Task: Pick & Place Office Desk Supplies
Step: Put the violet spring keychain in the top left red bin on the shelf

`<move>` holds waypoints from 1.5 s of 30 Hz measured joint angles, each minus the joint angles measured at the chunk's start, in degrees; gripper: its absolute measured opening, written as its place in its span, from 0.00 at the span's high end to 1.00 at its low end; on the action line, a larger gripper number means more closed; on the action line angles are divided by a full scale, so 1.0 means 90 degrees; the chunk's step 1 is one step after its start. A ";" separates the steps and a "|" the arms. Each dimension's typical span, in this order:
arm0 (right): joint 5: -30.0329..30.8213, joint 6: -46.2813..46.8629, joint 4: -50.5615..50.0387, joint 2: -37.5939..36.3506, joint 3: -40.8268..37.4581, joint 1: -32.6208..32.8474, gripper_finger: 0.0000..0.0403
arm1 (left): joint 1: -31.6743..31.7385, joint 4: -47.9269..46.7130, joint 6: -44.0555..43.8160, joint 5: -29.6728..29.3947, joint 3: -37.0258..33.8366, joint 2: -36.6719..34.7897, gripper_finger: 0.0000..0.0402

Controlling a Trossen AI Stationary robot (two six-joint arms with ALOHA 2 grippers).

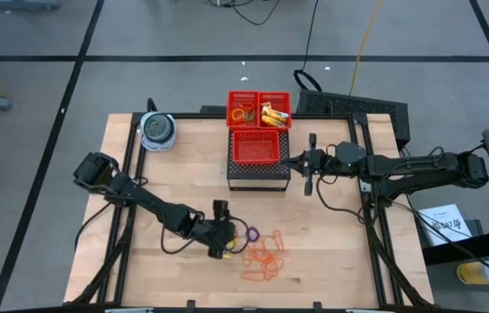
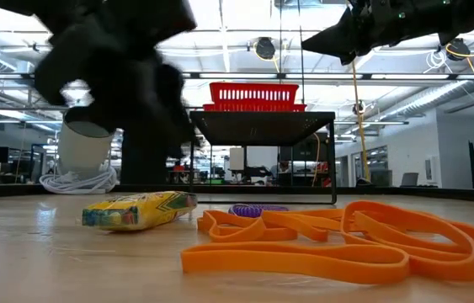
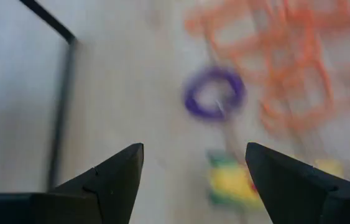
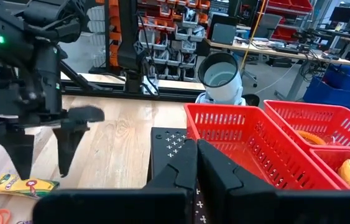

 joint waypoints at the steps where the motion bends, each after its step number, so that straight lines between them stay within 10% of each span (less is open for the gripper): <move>1: -0.0001 0.0000 0.0000 0.0000 0.0000 0.0000 0.99 | 0.0062 0.0254 0.0101 -0.0072 0.0009 0.0000 0.27; 12: 0.0000 0.0002 0.0002 0.0000 0.0002 0.0000 0.99 | 0.1057 0.1604 -0.0222 0.1217 0.0014 0.0458 0.27; 32: 0.0001 -0.0143 0.0058 0.0002 0.0002 -0.0005 0.99 | 0.0885 0.2136 -0.0954 0.1407 0.0024 0.1603 0.28; 45: 0.0002 -0.0124 0.0056 0.0002 0.0002 -0.0005 0.99 | 0.0902 0.1676 -0.1206 0.1609 0.0034 0.1600 0.90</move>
